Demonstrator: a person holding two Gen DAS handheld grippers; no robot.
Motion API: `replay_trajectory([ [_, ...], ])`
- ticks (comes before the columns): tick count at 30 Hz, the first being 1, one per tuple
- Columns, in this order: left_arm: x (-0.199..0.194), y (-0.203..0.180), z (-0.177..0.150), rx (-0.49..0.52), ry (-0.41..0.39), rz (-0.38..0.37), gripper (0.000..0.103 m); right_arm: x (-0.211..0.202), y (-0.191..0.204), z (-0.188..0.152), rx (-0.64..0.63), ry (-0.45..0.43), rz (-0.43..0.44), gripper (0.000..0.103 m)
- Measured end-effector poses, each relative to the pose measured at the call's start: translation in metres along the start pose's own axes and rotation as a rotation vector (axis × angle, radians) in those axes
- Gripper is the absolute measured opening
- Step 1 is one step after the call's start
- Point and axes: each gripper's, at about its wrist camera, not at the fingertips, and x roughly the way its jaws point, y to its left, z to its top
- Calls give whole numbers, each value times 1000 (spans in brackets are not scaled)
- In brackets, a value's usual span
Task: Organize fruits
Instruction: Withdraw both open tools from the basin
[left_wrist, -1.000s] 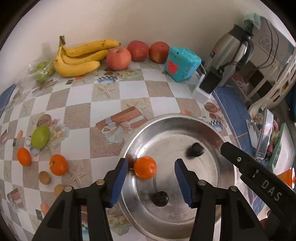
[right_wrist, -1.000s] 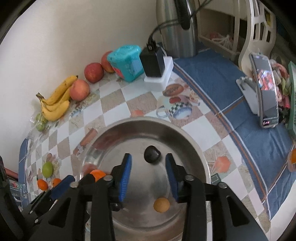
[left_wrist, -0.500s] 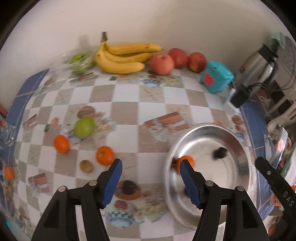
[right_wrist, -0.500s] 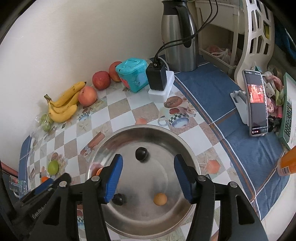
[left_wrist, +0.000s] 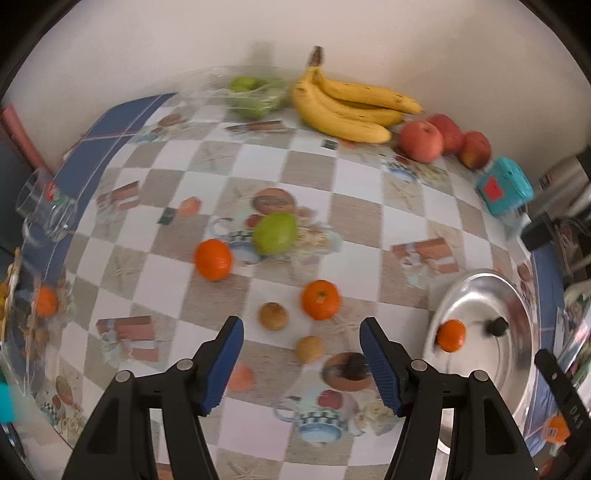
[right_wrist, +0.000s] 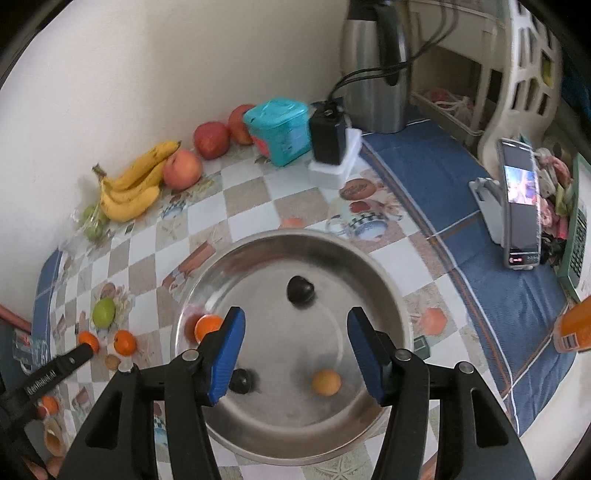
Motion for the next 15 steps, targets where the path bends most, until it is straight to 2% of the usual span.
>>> replay_trajectory([
  [6, -5, 30, 1, -56, -14, 35, 76, 7, 26, -8, -82, 31, 15, 59],
  [9, -6, 41, 0, -77, -15, 42, 78, 10, 37, -12, -115, 42, 27, 70],
  [10, -6, 45, 0, -84, -15, 44, 79, 11, 42, -14, -127, 46, 35, 71],
  [15, -5, 58, -1, -109, -11, 56, 91, 19, 58, -21, -181, 69, 56, 71],
])
